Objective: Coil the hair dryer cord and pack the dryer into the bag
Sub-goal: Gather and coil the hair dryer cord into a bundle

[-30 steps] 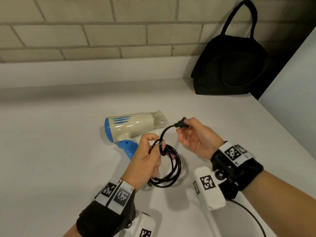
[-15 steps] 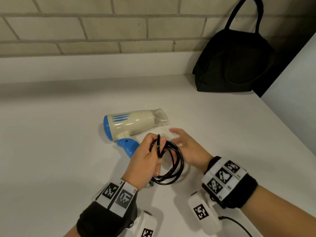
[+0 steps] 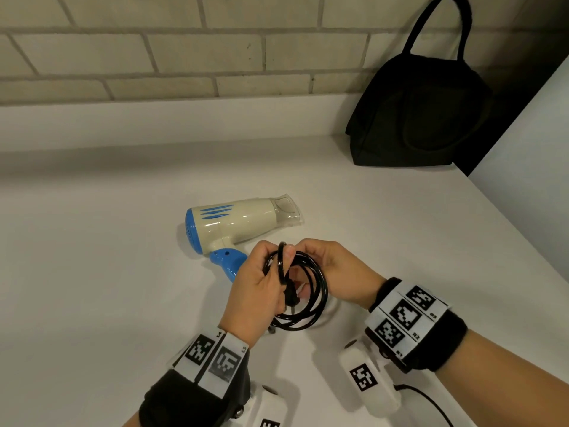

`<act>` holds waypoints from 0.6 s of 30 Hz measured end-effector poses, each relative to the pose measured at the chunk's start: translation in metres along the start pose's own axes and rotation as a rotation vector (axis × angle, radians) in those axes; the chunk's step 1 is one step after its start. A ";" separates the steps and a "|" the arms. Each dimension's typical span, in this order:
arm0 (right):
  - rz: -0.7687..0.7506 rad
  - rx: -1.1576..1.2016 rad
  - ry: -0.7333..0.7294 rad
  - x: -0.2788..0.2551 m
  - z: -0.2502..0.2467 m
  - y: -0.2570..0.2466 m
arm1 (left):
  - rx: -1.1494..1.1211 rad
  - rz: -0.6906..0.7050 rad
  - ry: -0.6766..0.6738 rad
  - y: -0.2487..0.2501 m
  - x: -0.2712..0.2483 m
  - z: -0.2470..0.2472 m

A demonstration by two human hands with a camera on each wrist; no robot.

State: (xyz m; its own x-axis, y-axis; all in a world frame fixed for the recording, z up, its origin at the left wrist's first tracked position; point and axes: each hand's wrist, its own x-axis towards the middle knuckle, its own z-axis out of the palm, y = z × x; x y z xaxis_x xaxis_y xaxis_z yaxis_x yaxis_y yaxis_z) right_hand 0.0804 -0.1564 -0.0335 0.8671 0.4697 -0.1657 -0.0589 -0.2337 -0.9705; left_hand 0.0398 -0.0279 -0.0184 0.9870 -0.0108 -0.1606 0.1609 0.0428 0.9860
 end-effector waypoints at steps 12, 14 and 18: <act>0.122 0.631 0.091 -0.001 -0.004 0.003 | 0.269 0.216 0.218 -0.015 0.008 0.001; 0.147 0.648 0.051 -0.002 -0.004 0.003 | 0.259 0.215 0.214 -0.017 0.008 0.002; 0.223 0.581 -0.062 -0.003 -0.005 0.004 | 0.242 0.195 0.181 -0.019 0.007 0.003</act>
State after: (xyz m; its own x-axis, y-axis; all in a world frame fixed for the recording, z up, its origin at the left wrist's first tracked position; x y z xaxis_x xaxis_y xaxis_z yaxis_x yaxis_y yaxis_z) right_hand 0.0804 -0.1632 -0.0356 0.7737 0.5155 -0.3684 -0.5098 0.1613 -0.8450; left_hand 0.0436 -0.0317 -0.0383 0.9872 0.1523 0.0480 -0.0149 -0.2112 0.9773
